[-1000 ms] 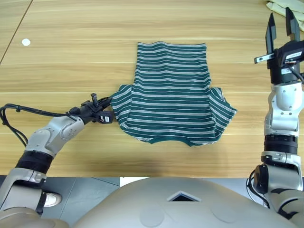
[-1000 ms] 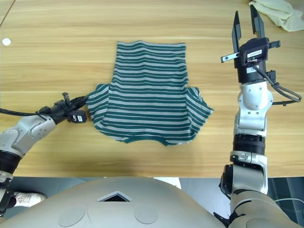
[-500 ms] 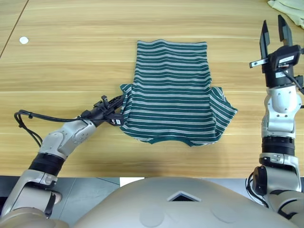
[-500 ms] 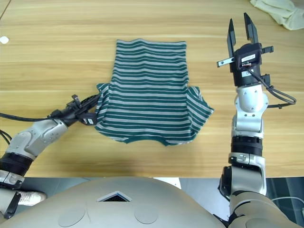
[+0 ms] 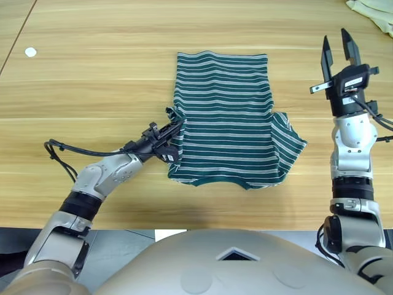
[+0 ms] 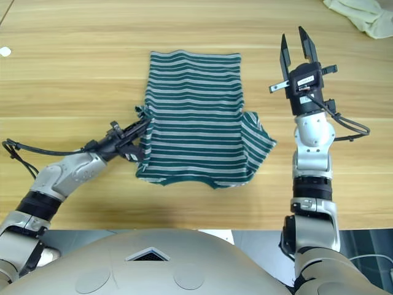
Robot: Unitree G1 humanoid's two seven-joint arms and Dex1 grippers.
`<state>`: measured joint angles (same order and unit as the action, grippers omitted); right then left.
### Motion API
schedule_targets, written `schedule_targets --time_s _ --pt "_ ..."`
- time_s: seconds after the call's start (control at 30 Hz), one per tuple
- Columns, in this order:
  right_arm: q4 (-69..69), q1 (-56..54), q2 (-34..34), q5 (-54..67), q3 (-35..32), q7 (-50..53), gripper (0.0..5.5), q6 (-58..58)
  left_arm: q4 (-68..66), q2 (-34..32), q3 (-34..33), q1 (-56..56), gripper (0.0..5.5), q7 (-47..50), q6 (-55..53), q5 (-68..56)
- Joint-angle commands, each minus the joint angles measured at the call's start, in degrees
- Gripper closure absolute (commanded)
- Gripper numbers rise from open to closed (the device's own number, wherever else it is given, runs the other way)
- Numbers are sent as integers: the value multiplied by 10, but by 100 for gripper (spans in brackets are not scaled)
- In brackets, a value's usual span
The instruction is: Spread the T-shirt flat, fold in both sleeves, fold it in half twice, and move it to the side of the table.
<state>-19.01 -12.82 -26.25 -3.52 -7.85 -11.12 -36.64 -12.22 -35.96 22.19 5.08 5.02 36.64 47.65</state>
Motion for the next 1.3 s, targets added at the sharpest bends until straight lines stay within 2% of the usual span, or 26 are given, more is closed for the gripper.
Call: schedule_targets --time_s 0.03,0.17,0.27,0.53,0.63,0.7,0.8,0.9,1.0,1.07,1.3 --pt "-9 -1 2 -7 6 1 417 -3 -16 5 12 11 548 5 8 8" --pt "-12 -1 4 -8 9 2 417 -5 -42 23 37 19 548 -4 23 9" --pt "-16 -1 7 -10 12 2 417 -6 -74 41 43 33 472 -14 24 -14" --pt "-13 13 2 -12 10 6 417 -7 -90 57 41 35 336 -15 33 -41" --pt "15 39 -20 -33 3 7 417 -6 -87 58 49 28 274 -16 36 -37" --pt "68 97 -78 -109 -13 2 417 -11 -60 56 45 16 274 -23 52 -60" --pt "166 237 -166 -180 -67 -43 417 -14 8 56 6 7 274 -32 76 -146" --pt "235 373 -213 -197 -100 -103 417 -4 36 55 -31 17 274 -30 73 -169" --pt "270 492 -219 -222 -113 -153 417 36 49 64 -49 24 274 -46 75 -208" --pt "223 496 -215 -259 -85 -144 417 54 54 66 -58 25 274 -56 72 -226" --pt "117 373 -203 -325 16 -78 417 66 44 75 -83 39 274 -65 37 -209"
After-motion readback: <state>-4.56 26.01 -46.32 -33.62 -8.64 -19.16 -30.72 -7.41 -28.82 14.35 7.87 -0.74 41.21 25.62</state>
